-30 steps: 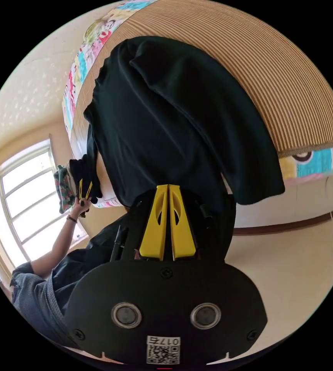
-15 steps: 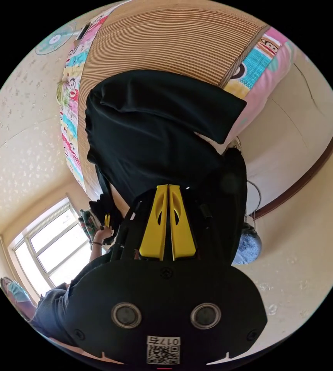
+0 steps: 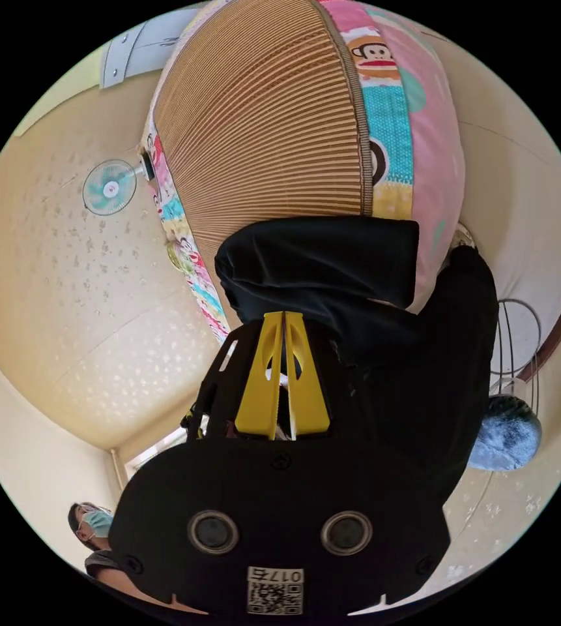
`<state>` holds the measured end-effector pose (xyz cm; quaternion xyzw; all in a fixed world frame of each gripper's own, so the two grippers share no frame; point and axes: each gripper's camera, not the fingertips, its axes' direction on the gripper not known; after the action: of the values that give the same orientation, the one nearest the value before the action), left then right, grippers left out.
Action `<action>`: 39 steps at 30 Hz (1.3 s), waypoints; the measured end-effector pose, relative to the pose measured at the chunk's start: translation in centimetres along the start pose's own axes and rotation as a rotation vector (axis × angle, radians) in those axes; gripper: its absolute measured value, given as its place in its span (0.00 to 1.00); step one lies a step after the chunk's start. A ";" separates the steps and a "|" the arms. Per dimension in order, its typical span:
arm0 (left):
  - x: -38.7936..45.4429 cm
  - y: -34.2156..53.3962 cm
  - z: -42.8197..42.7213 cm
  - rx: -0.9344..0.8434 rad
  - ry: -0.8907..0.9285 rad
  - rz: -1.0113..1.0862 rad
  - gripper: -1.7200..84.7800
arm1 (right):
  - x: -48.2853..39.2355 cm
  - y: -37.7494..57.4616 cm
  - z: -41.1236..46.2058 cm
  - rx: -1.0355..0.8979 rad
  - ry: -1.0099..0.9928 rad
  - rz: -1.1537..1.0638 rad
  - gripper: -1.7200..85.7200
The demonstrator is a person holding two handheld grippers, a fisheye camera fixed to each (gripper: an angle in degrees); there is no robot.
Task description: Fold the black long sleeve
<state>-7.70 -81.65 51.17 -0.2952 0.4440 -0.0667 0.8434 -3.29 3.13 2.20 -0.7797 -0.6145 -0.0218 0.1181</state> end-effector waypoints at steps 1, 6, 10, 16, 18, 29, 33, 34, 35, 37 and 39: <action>4.1 -0.4 2.0 -0.012 0.040 0.076 0.06 | 0.1 -0.4 -0.4 0.003 -0.013 0.019 0.03; 17.9 1.8 14.5 -0.284 0.111 0.255 0.08 | 2.1 -3.3 -3.2 0.016 -0.139 0.182 0.06; 21.3 6.8 24.1 -0.641 0.067 0.156 0.08 | 3.4 -5.0 -4.1 -0.023 -0.200 0.269 0.10; 20.2 11.0 24.4 -0.797 -0.009 0.061 0.08 | 6.3 -6.6 -4.6 -0.063 -0.174 0.501 0.16; 19.7 11.9 23.6 -0.841 -0.044 0.061 0.08 | 7.1 -7.2 -4.6 -0.038 -0.196 0.543 0.16; 17.1 12.8 18.4 -0.947 -0.174 -0.046 0.06 | -6.5 -14.4 -12.4 -0.100 0.209 0.067 0.04; 16.3 11.9 17.8 -0.917 -0.156 -0.127 0.07 | -16.5 -17.8 -18.3 0.029 0.319 -0.193 0.04; 15.9 11.6 17.9 -0.903 -0.144 -0.150 0.08 | -17.2 -18.4 -19.0 0.053 0.316 -0.201 0.04; 15.6 11.3 18.1 -0.895 -0.137 -0.165 0.08 | -18.1 -19.4 -20.2 0.094 0.298 -0.208 0.04; 13.9 10.3 18.9 -0.851 -0.084 -0.260 0.10 | -18.3 -20.5 -21.4 0.135 0.273 -0.189 0.04; 12.2 9.4 19.5 -0.808 -0.063 -0.335 0.11 | -17.1 -20.2 -21.7 0.134 0.242 -0.123 0.04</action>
<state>13.54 -69.93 45.70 -0.6712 0.3545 -0.0143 0.6508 -24.49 -13.40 23.41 -0.7226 -0.6425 -0.0819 0.2414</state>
